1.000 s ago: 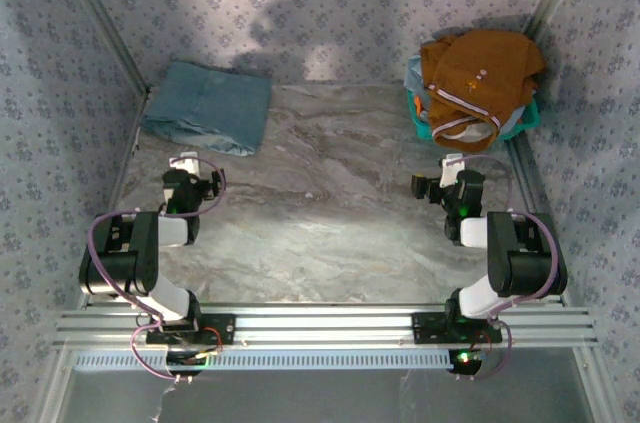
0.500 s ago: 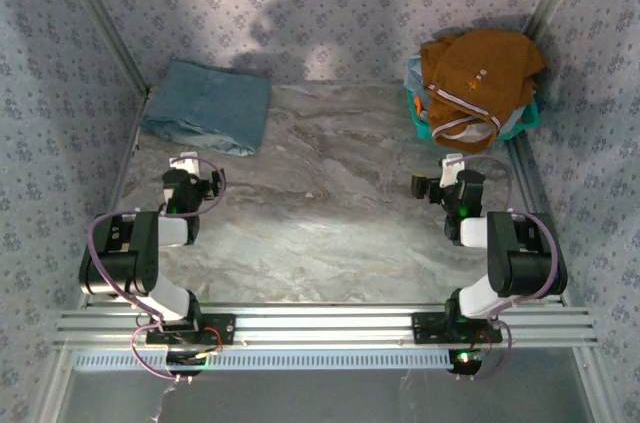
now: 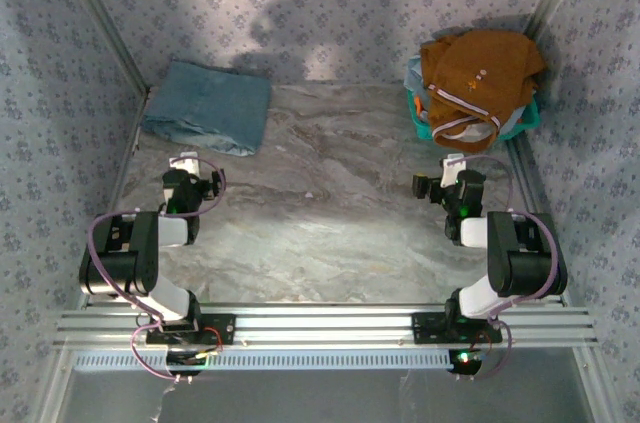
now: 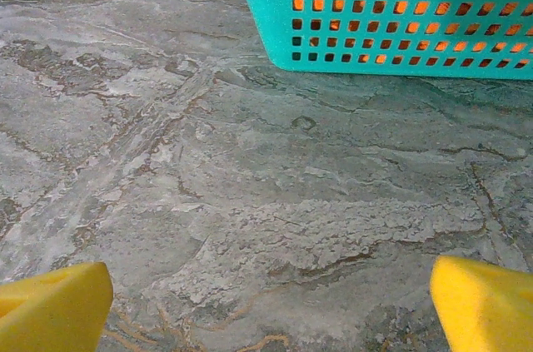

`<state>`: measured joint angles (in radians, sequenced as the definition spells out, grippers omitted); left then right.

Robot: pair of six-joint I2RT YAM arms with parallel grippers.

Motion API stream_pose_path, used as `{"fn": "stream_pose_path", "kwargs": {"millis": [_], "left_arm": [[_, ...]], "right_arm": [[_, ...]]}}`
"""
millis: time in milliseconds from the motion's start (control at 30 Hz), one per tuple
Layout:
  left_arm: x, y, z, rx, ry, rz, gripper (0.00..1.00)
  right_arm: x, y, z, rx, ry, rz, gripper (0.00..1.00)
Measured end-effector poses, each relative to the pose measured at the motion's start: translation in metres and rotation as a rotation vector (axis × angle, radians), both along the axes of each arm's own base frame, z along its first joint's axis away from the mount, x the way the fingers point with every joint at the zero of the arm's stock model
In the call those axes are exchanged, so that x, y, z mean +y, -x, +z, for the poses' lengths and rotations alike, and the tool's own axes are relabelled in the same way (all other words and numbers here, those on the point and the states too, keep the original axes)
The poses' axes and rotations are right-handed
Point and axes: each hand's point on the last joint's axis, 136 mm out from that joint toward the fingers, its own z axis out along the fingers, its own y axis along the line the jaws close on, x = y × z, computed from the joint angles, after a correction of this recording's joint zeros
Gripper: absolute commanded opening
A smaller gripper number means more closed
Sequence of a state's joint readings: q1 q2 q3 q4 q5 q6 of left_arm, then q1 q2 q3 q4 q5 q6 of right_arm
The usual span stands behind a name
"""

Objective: Fold and stack the trousers

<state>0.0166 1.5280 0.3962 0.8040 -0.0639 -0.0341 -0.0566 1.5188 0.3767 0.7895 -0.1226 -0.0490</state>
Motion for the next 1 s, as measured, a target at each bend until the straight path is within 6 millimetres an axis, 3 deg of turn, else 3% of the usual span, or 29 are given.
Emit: {"fn": "stream_pose_path", "kwargs": {"millis": [200,367,533,700,833,900,1000], "left_arm": [[0.001,-0.001,-0.003,0.04,-0.001,0.003,1.0],[-0.002,-0.004,0.031,0.015,0.0,-0.004,0.99],[-0.012,0.011,0.098,-0.117,0.011,-0.027,0.99],[-0.026,0.03,0.151,-0.171,0.092,-0.056,1.0],[-0.027,0.045,0.2,-0.177,0.242,-0.011,1.0],[-0.023,0.056,0.22,-0.179,0.342,0.045,1.0],[-0.013,0.075,0.217,-0.165,0.489,0.154,1.0]], "right_arm": [[-0.006,-0.002,0.001,0.003,0.022,-0.039,1.0],[0.005,-0.006,0.014,0.03,0.058,-0.02,1.0],[0.027,-0.008,0.078,-0.078,0.078,0.03,0.99],[0.034,-0.007,0.145,-0.097,0.062,-0.027,1.0],[0.039,-0.008,0.219,-0.104,-0.064,-0.077,1.0],[0.032,-0.003,0.247,-0.114,-0.17,-0.117,1.0],[0.015,0.008,0.25,-0.074,-0.341,-0.176,1.0]]}}
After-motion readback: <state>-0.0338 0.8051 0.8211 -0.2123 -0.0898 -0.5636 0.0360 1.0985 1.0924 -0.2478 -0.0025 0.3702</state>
